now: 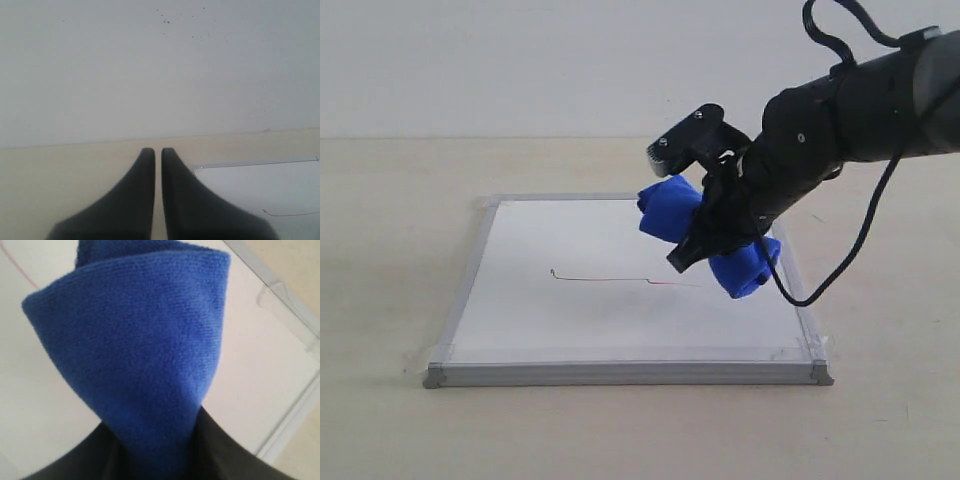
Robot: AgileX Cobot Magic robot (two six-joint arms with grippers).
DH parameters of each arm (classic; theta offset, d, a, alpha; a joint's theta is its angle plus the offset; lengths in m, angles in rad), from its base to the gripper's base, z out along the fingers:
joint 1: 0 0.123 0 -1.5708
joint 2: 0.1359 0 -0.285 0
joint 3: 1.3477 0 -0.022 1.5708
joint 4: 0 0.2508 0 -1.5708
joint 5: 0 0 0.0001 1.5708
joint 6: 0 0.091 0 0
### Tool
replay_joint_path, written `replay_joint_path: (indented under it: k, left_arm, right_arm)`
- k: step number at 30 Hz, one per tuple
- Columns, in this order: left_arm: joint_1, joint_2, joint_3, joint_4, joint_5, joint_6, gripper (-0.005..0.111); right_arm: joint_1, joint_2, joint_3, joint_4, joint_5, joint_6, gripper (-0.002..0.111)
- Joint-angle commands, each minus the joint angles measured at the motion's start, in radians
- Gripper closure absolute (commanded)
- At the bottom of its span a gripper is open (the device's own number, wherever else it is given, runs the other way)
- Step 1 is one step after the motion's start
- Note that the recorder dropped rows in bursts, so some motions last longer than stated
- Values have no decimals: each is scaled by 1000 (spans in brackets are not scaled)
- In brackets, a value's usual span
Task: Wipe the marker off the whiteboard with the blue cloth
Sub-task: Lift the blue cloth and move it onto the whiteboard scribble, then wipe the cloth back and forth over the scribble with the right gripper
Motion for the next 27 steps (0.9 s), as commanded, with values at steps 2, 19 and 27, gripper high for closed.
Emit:
replay_joint_path:
  k: [2, 19, 27]
  left_arm:
    - [-2, 3, -3, -6, -1, -6, 102]
    - [-2, 3, -3, -6, -1, -6, 102]
    - [-2, 3, -3, -6, -1, -6, 102]
  right_arm:
    - [-81, 47, -23, -26, 25, 47, 108]
    - [-84, 184, -23, 38, 34, 28, 108]
    - [51, 216, -23, 334, 134, -291, 108]
